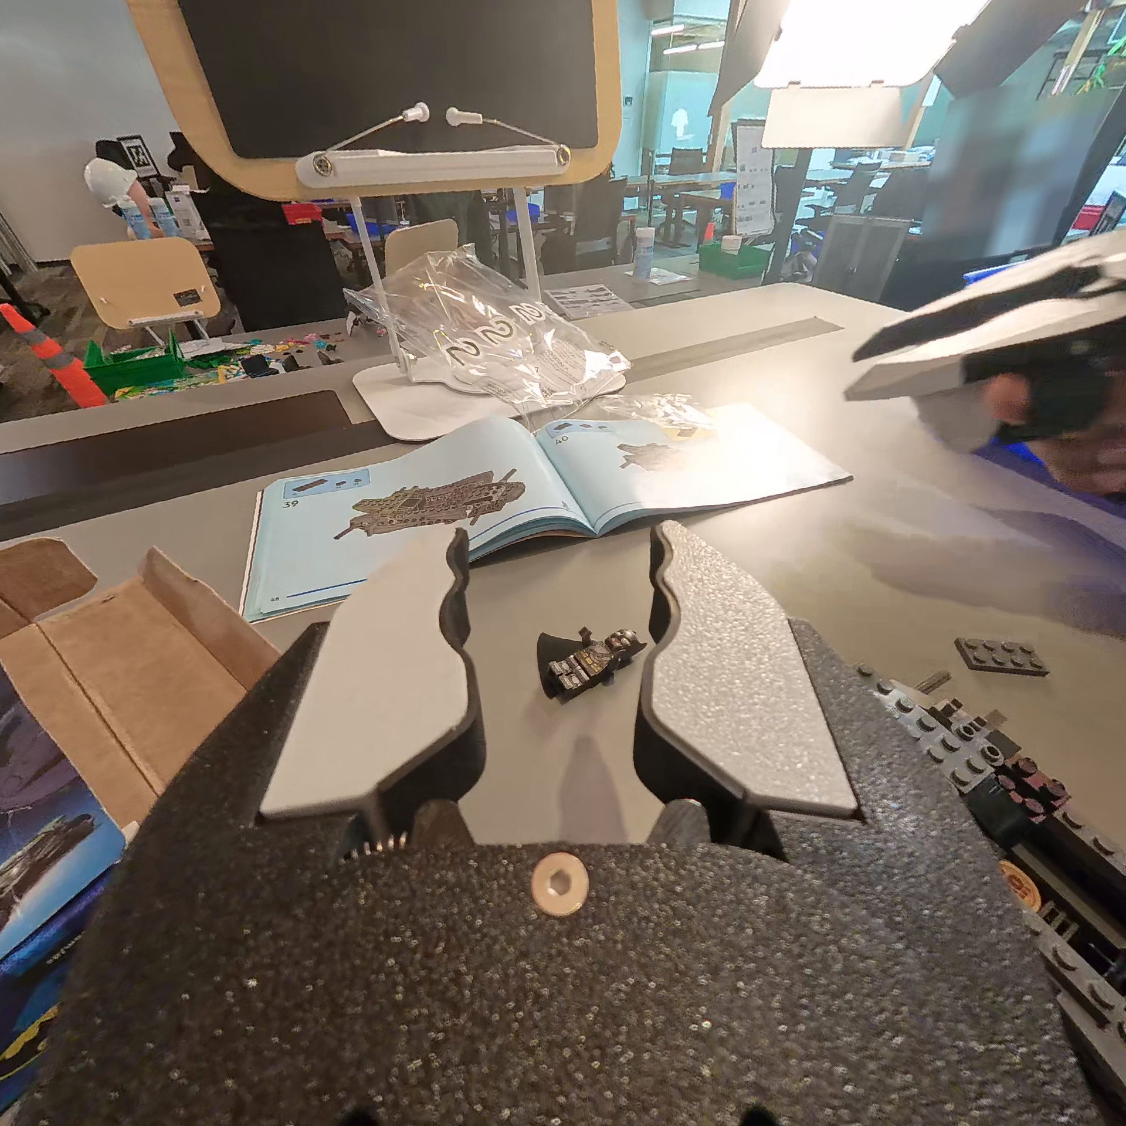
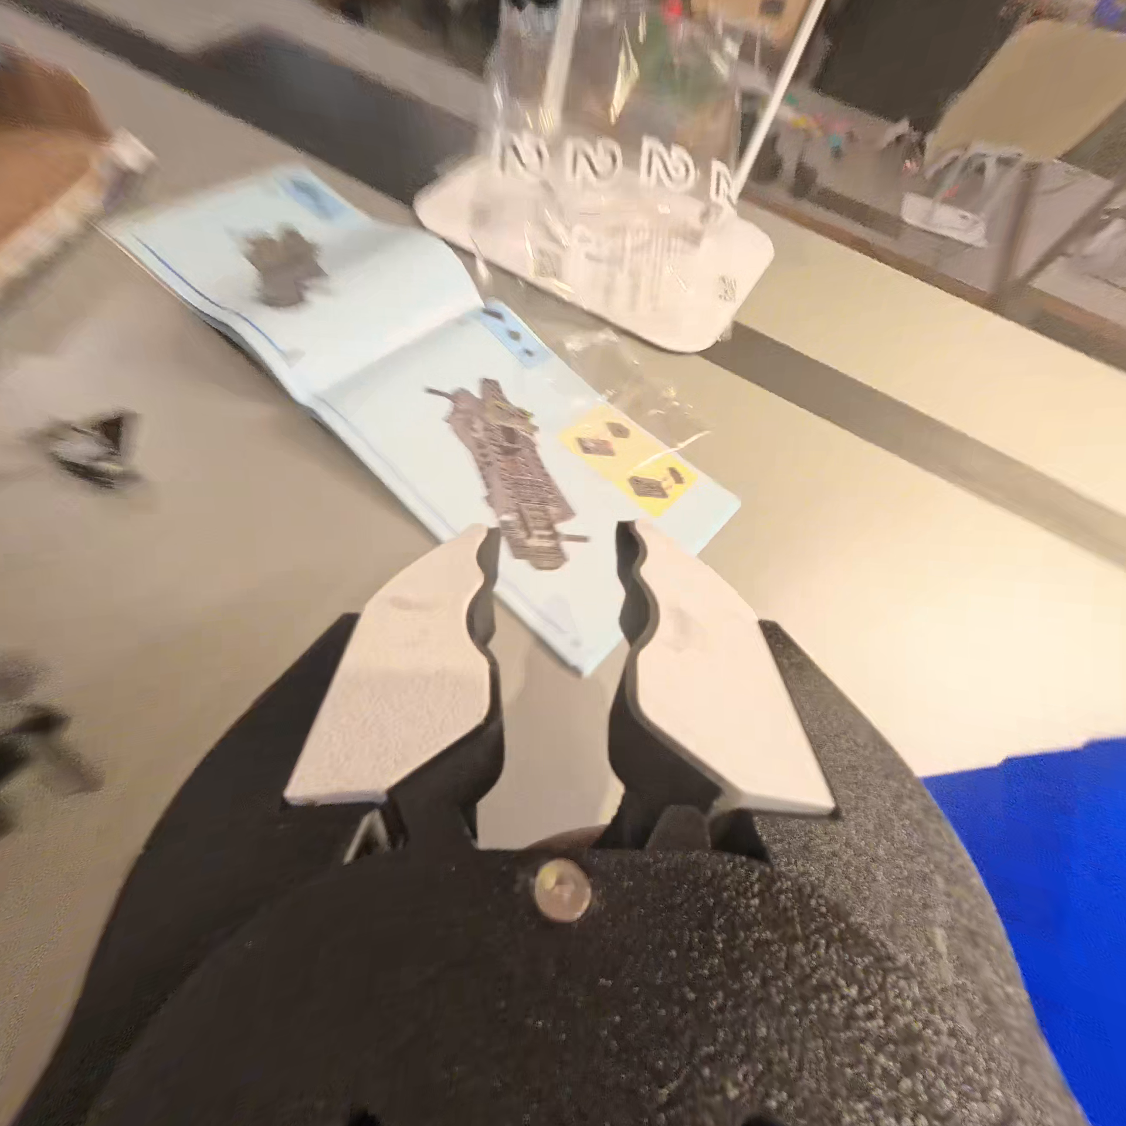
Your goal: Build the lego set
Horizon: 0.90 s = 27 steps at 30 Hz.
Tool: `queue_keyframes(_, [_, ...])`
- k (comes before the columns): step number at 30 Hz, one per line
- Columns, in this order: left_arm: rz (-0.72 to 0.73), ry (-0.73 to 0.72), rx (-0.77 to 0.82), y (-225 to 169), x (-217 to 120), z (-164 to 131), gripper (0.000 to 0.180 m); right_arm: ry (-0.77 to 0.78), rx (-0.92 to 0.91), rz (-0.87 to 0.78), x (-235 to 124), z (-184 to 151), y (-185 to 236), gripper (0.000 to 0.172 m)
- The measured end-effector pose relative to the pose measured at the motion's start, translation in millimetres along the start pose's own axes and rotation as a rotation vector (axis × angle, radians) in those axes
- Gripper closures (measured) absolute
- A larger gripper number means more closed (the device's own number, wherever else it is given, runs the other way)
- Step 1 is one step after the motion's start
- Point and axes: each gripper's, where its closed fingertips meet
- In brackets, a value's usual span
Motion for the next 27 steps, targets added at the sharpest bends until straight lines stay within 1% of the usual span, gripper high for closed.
queue_keyframes(2, [0.000, 0.000, 0.000, 0, 0, 0, 0.123, 0.134, -0.113, -0.045, 31, -6, -11, 0.123])
queue_keyframes(4, [0.004, -0.010, 0.000, 0, -1, 1, 0.123, 0.181, -0.169, -0.041, 58, -7, -13, 0.118])
queue_keyframes(7, [0.007, -0.021, -0.016, 2, -3, 2, 0.123, 0.252, -0.223, -0.031, 86, -9, -15, 0.114])
queue_keyframes(9, [0.010, -0.029, -0.034, 4, -4, 3, 0.123, 0.291, -0.258, -0.042, 101, -12, -22, 0.114])
queue_keyframes(11, [0.006, -0.032, -0.057, 5, -4, 4, 0.123, 0.305, -0.253, -0.058, 111, -8, -33, 0.115])
queue_keyframes(14, [0.004, -0.046, -0.092, 9, -6, 5, 0.123, 0.329, -0.233, -0.188, 113, -1, -67, 0.117])
queue_keyframes(17, [-0.003, -0.053, -0.133, 12, -6, 5, 0.123, 0.265, -0.097, -0.198, 101, 5, -74, 0.119])
queue_keyframes(20, [-0.015, -0.048, -0.165, 14, -5, 4, 0.123, 0.211, -0.031, -0.186, 73, -3, -62, 0.118])
queue_keyframes(24, [-0.037, -0.037, -0.179, 12, -4, 3, 0.122, 0.102, 0.051, -0.050, 19, -15, -13, 0.120])
queue_keyframes(27, [-0.064, -0.039, -0.184, 10, -4, 3, 0.122, 0.029, 0.046, 0.050, -24, -26, 26, 0.124])
Point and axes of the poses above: each gripper's, where its closed fingertips meet, x out along the fingers, z out of its top, y = z × x across the jaws, and after that the axes turned 3 degrees about -y, right-handed
